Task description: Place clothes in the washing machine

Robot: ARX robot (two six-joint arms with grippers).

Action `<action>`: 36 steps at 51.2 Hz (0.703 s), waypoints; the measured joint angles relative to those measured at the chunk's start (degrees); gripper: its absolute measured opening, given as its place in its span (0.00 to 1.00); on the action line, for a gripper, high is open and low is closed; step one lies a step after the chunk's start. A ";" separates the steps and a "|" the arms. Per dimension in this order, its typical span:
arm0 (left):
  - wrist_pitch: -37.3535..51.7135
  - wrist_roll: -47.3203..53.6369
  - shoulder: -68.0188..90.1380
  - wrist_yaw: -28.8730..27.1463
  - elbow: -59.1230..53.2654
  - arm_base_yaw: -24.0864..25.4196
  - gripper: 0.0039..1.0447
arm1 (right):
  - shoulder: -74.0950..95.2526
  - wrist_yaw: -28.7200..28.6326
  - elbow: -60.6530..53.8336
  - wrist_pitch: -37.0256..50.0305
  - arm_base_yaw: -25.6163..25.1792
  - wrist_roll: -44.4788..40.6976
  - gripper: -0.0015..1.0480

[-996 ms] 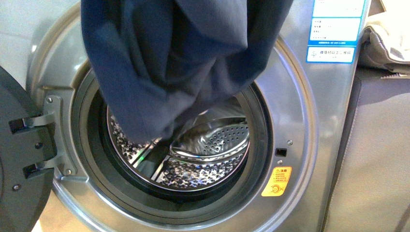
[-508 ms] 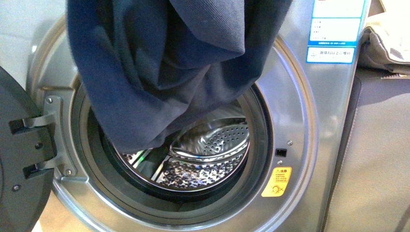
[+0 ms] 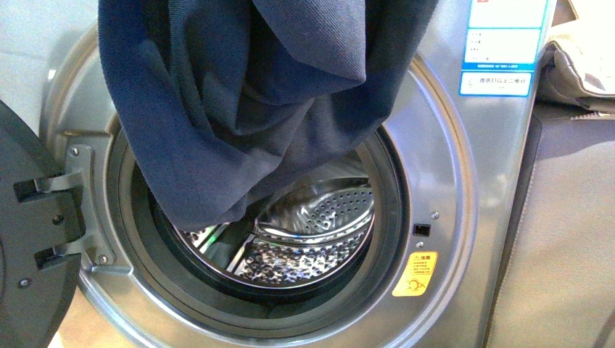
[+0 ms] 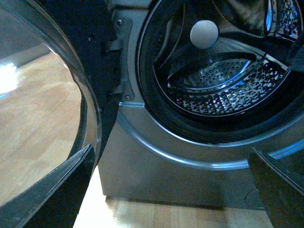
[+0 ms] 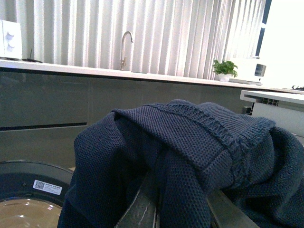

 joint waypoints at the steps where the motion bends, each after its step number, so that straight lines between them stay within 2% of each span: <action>1: 0.00 0.00 0.00 0.00 0.00 0.00 0.94 | 0.00 0.00 0.00 0.00 0.00 0.00 0.09; 8: 0.87 -1.46 0.07 0.76 -0.02 0.13 0.94 | 0.00 0.00 0.00 0.00 0.00 0.00 0.09; 13: 8.90 -9.25 3.26 2.40 0.26 0.61 0.94 | 0.00 -0.02 0.00 0.00 -0.02 0.00 0.09; 20: 16.39 -11.10 11.50 4.02 3.61 1.01 0.94 | 0.00 -0.02 0.00 0.00 -0.02 0.00 0.09; 25: 22.80 -9.97 20.15 6.19 10.95 0.11 0.94 | 0.00 -0.02 0.00 0.00 0.00 0.02 0.09; 36: 30.62 -10.12 32.46 16.96 26.86 -0.70 0.94 | 0.00 0.00 0.00 0.00 -0.02 0.02 0.09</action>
